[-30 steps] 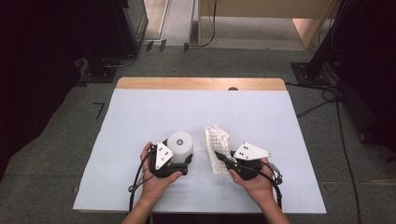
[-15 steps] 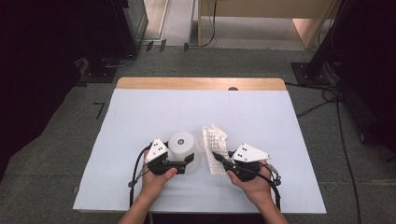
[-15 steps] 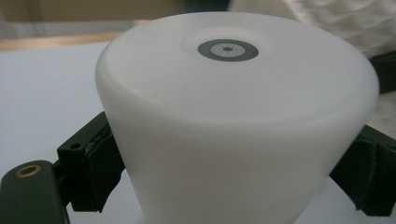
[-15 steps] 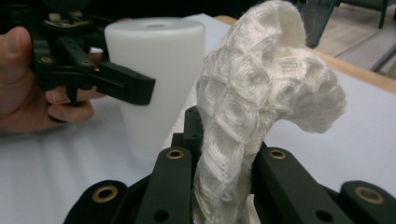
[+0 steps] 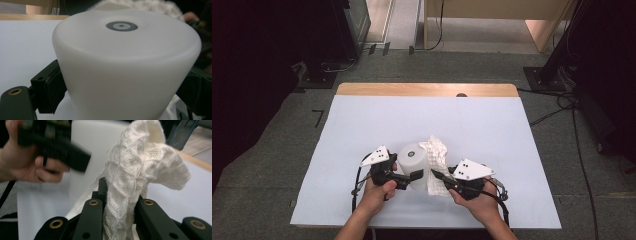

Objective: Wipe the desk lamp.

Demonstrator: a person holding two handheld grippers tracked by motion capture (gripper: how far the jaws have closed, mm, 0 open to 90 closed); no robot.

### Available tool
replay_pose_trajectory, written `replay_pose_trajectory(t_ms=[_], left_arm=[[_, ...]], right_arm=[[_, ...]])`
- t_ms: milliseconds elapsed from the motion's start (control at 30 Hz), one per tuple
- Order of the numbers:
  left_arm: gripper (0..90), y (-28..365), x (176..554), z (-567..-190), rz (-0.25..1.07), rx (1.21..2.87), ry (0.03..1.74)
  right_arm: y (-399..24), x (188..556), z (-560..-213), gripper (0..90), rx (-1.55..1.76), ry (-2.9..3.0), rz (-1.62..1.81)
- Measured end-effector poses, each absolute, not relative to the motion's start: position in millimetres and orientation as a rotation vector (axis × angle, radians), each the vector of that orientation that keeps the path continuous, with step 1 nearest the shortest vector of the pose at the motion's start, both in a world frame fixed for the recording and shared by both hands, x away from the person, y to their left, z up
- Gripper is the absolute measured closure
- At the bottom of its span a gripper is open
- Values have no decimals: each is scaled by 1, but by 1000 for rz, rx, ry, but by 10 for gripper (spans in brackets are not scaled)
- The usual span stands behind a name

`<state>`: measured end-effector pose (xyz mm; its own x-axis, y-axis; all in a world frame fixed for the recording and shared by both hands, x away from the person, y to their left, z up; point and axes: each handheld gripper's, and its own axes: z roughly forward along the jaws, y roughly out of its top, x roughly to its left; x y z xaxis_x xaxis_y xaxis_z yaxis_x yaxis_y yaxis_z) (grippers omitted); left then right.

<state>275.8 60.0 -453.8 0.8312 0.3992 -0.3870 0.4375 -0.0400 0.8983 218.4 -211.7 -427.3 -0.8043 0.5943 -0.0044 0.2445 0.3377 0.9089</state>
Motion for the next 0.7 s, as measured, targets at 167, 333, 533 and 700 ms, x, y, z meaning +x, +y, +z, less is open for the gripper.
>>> replay_pose_trajectory(t_ms=[167, 333, 533, 700], left_arm=[[84, 60, 277, -455, -40, 1682, 671], [83, 51, 274, -456, -63, 1697, 646], [83, 52, 275, -454, -37, 1726, 650], [83, 51, 275, -455, -53, 1727, 637]], right_arm=[[-208, 220, -431, 797, 739, 2289, 1437], [-212, 213, -419, 796, 727, 2198, 1491], [-210, 212, -422, 796, 715, 2173, 1483], [-221, 217, -421, 796, 832, 2111, 1498]])
